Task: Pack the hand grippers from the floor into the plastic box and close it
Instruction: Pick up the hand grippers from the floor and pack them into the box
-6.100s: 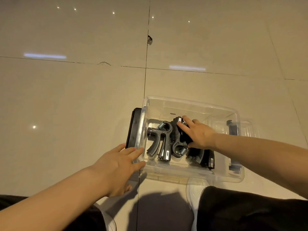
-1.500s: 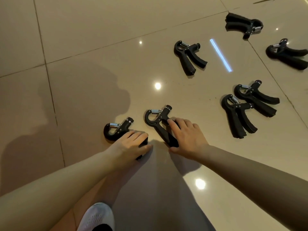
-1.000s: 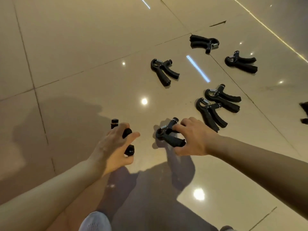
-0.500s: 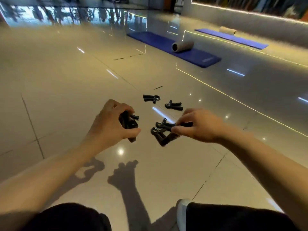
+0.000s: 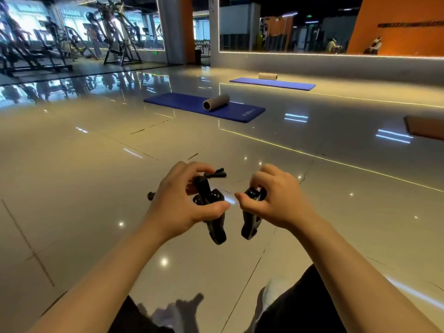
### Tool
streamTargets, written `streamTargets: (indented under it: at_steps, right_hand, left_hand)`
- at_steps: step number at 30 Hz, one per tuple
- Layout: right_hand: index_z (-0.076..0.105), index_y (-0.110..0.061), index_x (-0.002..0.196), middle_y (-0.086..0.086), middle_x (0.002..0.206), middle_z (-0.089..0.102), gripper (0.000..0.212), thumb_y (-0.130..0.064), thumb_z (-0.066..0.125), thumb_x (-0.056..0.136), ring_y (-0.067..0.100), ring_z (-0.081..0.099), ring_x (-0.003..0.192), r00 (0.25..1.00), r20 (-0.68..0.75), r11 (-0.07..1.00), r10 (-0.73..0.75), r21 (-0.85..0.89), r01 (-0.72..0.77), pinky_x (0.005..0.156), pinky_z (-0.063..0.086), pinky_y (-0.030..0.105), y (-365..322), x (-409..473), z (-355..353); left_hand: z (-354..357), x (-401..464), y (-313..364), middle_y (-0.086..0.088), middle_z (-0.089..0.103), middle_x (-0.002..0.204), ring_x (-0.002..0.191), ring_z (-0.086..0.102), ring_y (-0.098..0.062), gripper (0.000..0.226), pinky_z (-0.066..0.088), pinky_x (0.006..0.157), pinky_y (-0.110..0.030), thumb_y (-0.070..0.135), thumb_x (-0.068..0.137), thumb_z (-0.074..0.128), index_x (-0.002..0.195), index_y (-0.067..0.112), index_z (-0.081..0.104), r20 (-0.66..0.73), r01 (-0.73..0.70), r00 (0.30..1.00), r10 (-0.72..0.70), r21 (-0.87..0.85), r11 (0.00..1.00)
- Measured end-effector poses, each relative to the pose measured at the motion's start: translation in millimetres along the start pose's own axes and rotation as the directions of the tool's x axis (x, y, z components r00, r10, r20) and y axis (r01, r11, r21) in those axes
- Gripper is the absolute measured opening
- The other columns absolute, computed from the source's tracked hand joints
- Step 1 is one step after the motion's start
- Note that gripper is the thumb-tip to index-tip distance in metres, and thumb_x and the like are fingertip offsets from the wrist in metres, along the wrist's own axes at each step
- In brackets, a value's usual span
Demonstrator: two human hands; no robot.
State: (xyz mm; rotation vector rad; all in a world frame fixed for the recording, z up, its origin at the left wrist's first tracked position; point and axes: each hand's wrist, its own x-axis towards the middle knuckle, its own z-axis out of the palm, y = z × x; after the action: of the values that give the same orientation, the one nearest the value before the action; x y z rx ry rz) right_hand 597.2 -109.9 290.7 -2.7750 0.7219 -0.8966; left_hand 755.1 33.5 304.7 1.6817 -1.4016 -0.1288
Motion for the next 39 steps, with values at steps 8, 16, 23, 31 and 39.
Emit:
streamTargets:
  at_steps: [8, 16, 23, 31, 39]
  right_hand:
    - [0.05, -0.034, 0.094, -0.015, 0.091, 0.045, 0.049, -0.074, 0.045, 0.066, 0.001, 0.049, 0.08, 0.996, 0.031, 0.99, 0.082, 0.113, -0.085, 0.066, 0.041, 0.012, 14, -10, -15]
    - [0.062, -0.022, 0.106, -0.009, 0.101, 0.056, 0.061, -0.07, 0.05, 0.071, 0.006, 0.053, 0.087, 0.995, 0.049, 0.993, 0.092, -0.083, -0.088, 0.069, 0.043, 0.011, 28, -36, -58]
    - [0.058, -0.031, 0.102, -0.021, 0.097, 0.052, 0.051, -0.068, 0.058, 0.066, -0.006, 0.052, 0.09, 0.942, 0.031, 0.938, 0.335, 0.082, -0.336, 0.072, 0.043, 0.01, 76, -104, -67]
    - [0.059, -0.031, 0.108, -0.015, 0.102, 0.055, 0.053, -0.061, 0.064, 0.064, 0.003, 0.055, 0.096, 0.786, 0.121, 0.794, 0.606, -0.036, -0.606, 0.08, 0.051, 0.024, 152, -201, -142]
    - [0.057, -0.028, 0.115, -0.011, 0.109, 0.056, 0.053, -0.06, 0.064, 0.074, 0.008, 0.053, 0.098, 0.783, 0.201, 0.806, 0.589, -0.212, -0.552, 0.081, 0.049, 0.026, 180, -258, -192]
  left_hand:
    - [35, 3, -24, 0.017, 0.047, 0.109, 0.1, 0.051, 0.002, 0.063, 0.045, 0.079, -0.013, 0.052, 0.058, 0.08, 0.113, 0.039, 0.053, 0.057, 0.051, 0.997, -0.051, -0.006, 0.999]
    - [42, 19, -10, 0.024, 0.047, 0.109, 0.095, 0.05, 0.005, 0.053, 0.037, 0.072, -0.005, 0.041, 0.066, 0.078, 0.113, 0.032, 0.056, 0.124, -0.111, 0.985, 0.118, -0.069, 0.991]
    - [110, 36, 18, 0.029, 0.047, 0.106, 0.099, 0.054, -0.006, 0.05, 0.052, 0.084, -0.031, 0.068, 0.058, 0.059, 0.101, 0.045, 0.049, 0.296, -0.242, 0.921, 0.253, -0.073, 0.968]
    - [244, 54, 95, 0.021, 0.046, 0.123, 0.119, 0.037, -0.002, 0.056, 0.025, 0.092, -0.008, 0.059, 0.066, 0.054, 0.119, 0.041, 0.052, 0.553, -0.492, 0.68, 0.481, -0.142, 0.859]
    - [328, 13, 158, 0.019, 0.06, 0.11, 0.108, 0.051, -0.001, 0.034, 0.04, 0.09, -0.019, 0.047, 0.083, 0.049, 0.109, 0.032, 0.064, 0.586, -0.555, 0.558, 0.587, -0.262, 0.79]
